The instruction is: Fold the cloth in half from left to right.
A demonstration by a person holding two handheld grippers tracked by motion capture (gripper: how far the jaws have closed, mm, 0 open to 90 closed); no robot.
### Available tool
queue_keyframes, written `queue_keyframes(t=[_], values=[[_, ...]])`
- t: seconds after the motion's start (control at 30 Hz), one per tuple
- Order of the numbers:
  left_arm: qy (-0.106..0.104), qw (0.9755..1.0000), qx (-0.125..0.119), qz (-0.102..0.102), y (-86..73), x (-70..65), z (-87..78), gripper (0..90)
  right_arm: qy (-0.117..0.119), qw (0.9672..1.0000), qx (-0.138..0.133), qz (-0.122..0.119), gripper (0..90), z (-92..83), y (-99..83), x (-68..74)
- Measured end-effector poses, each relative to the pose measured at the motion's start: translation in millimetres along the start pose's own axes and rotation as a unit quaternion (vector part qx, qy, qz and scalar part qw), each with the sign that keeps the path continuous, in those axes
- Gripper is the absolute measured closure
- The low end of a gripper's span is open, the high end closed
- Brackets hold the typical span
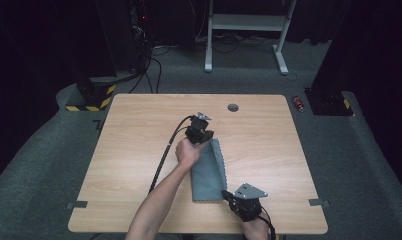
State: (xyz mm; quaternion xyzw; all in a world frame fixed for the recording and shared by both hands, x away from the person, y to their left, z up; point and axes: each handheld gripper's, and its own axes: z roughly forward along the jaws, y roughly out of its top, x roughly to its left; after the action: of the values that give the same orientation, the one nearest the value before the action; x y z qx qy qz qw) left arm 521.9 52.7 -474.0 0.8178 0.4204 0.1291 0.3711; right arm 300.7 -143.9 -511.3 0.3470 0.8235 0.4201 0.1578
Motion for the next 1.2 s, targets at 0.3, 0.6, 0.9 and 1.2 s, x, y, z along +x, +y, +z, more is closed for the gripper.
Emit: queue_keyframes(t=[0.3, 0.6, 0.9, 1.2], values=[[0.009, 0.9999, 0.007, 0.004, -0.1, -7.8, 15.8, 90.0, -0.006, 0.9999, 0.014, 0.009, 89.7, 2.6, -6.0, -5.4], [0.012, 0.9998, 0.014, 0.003, -2.0, -9.6, 27.4, 89.9, -0.011, 0.9996, 0.019, 0.015, 89.6, 3.0, -7.9, -9.4], [0.025, 0.9997, 0.007, 0.004, -2.4, -11.2, 31.2, 70.7, -0.021, 0.9992, 0.023, 0.024, 84.3, 3.9, -7.0, -14.0], [0.028, 0.9992, -0.023, -0.013, -13.8, 0.2, -13.0, 51.8, -0.039, 0.9988, 0.015, 0.027, 78.1, -1.6, 5.8, -31.5]])
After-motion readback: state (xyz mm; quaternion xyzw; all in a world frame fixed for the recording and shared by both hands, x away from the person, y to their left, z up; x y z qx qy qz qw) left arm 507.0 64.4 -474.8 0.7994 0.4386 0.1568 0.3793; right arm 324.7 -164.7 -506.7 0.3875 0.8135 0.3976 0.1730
